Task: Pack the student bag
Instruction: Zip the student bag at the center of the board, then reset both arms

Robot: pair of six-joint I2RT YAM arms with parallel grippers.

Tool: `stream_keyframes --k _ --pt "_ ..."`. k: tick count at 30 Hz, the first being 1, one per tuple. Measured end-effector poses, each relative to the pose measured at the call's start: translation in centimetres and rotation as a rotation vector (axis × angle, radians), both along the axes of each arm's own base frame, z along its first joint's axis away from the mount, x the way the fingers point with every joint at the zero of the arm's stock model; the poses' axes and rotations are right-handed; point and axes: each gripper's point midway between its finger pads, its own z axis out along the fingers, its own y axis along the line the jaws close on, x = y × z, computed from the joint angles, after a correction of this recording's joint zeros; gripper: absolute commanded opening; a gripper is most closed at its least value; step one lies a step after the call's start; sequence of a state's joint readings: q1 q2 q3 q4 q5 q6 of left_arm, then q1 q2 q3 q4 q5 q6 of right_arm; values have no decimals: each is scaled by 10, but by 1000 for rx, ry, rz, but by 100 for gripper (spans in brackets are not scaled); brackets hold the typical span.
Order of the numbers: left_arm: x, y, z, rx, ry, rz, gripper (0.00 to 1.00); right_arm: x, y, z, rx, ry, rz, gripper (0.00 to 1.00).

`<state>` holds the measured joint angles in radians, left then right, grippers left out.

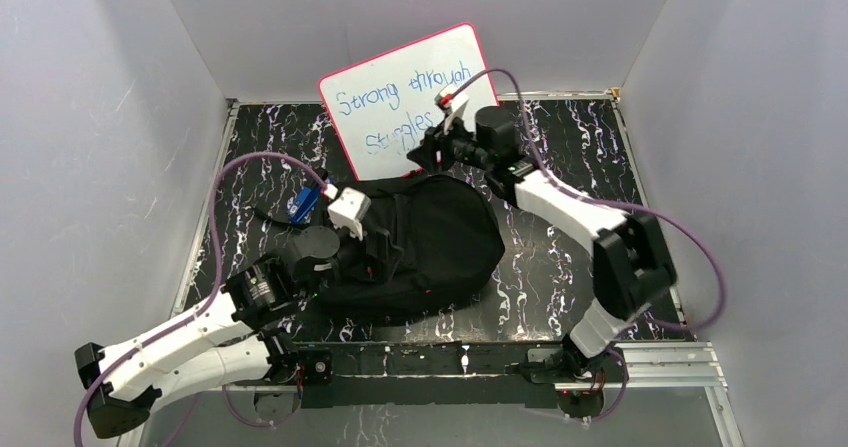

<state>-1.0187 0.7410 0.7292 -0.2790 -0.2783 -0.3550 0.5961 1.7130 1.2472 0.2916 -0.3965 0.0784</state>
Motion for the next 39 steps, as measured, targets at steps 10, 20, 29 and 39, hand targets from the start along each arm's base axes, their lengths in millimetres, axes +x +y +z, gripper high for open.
stream_keyframes --k 10,20,29,39 --pt "61 15 24 43 65 339 92 -17 -98 54 -6 103 -340 98" --pt "113 155 -4 -50 329 792 92 -36 -257 -29 -150 584 -817 99" --pt "89 195 -11 -108 434 948 92 -91 -271 55 -35 344 -831 99" --pt "73 207 12 -125 331 979 92 -122 -279 69 -67 267 -843 99"
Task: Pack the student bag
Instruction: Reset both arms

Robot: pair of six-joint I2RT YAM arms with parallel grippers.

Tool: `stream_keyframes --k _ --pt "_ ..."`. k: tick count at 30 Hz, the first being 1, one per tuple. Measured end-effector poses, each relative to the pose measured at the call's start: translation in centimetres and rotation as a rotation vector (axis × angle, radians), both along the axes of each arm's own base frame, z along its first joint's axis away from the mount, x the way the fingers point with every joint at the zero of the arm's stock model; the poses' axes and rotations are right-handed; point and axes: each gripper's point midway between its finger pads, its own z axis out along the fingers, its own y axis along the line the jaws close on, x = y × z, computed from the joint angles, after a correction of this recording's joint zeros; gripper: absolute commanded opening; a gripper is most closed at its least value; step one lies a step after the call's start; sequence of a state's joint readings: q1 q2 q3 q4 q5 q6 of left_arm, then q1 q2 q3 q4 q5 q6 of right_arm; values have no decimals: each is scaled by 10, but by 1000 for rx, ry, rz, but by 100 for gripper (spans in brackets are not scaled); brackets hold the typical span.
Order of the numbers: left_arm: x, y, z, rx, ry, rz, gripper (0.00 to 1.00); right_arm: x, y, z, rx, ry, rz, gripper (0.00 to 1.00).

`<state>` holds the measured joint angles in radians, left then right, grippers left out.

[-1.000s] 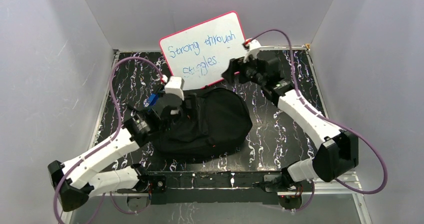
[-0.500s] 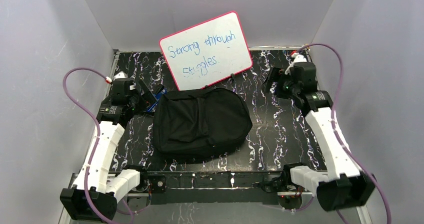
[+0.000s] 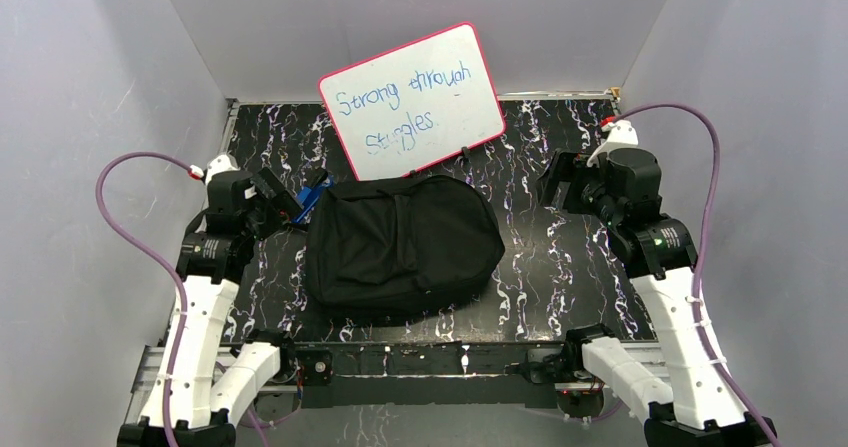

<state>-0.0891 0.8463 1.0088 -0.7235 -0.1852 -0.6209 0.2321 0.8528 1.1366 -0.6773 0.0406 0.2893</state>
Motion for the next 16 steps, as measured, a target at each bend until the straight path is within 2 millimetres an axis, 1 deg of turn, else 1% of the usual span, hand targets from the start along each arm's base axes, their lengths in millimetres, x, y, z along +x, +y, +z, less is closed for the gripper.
stream_keyframes --k 3,6,12,16 --pt "-5 7 5 24 -26 29 92 -5 3 -2 -18 7 5 99" --pt "-9 14 6 51 -31 50 92 -8 5 -5 -50 11 7 99" --pt "-12 22 2 101 -17 61 92 -10 9 -6 -134 -8 16 99" --pt "-18 26 -2 132 -17 54 93 -9 7 -7 -155 -10 5 99"
